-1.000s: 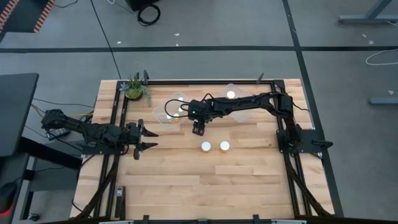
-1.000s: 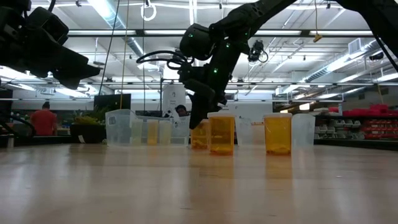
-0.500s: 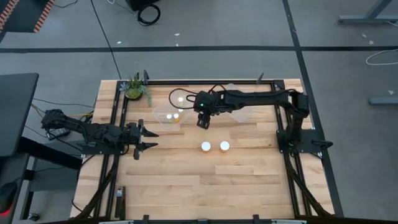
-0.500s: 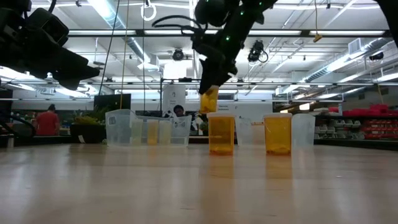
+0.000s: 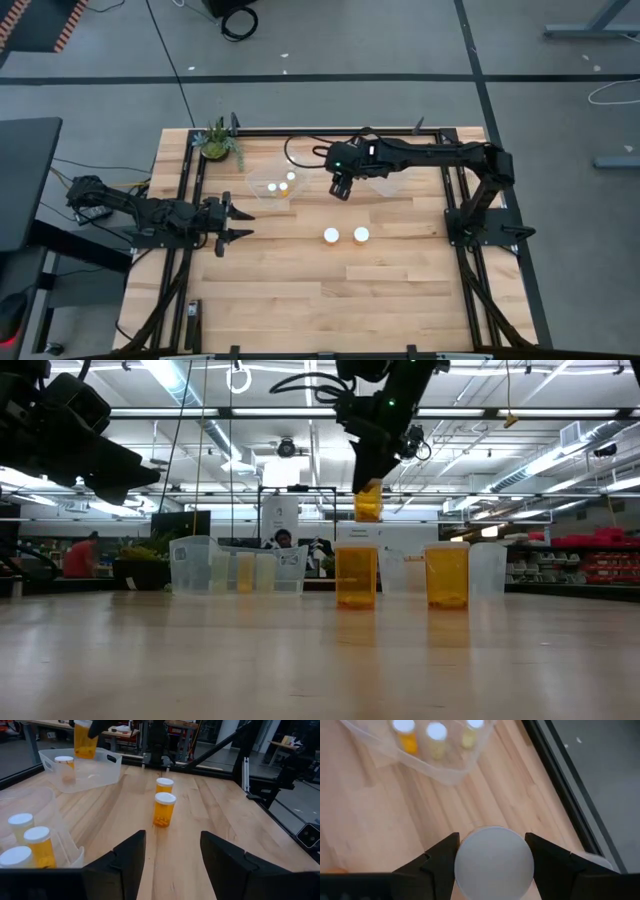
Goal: Pick and place medicine bottles into bin by pill shape (circle, oval)
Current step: Put the top big orange pill bottle into the right transparent bin
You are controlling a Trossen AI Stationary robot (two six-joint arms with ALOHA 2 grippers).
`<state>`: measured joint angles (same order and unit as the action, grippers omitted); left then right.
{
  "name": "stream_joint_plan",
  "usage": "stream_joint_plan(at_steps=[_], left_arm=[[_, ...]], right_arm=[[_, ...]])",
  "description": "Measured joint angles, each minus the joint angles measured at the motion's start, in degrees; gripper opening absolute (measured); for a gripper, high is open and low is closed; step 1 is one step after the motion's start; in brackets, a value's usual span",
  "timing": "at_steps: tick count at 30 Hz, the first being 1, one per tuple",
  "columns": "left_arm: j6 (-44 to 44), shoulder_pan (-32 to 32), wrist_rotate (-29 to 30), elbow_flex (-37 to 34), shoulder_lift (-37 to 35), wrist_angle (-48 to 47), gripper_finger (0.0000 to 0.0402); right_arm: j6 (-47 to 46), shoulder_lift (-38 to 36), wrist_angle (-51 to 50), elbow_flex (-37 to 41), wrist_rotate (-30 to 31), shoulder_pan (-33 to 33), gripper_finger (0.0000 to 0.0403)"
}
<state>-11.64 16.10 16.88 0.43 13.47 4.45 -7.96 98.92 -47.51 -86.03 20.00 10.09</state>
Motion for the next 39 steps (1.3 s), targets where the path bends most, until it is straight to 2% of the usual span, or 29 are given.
stream_joint_plan(at_steps=[10,19,29,39], left_arm=[[0.2,0.0,0.0,0.0,0.0,0.0,0.0191],[0.3,0.0,0.0,0.0,0.0,0.2,0.0199],[0.4,0.0,0.0,0.0,0.0,0.2,0.0191],[0.4,0.0,0.0,0.0,0.0,0.2,0.0197]], right_arm=[[-5.3,-11.0,0.4,14.8,2.7,3.3,0.0225],[-7.1,-21.1,4.8,27.3,2.8,10.9,0.0225],[-6.0,-21.7,10.8,38.3,-2.1,20.2,0.0225],[-6.3,-21.8,12.7,41.3,-3.2,21.9,0.0226]])
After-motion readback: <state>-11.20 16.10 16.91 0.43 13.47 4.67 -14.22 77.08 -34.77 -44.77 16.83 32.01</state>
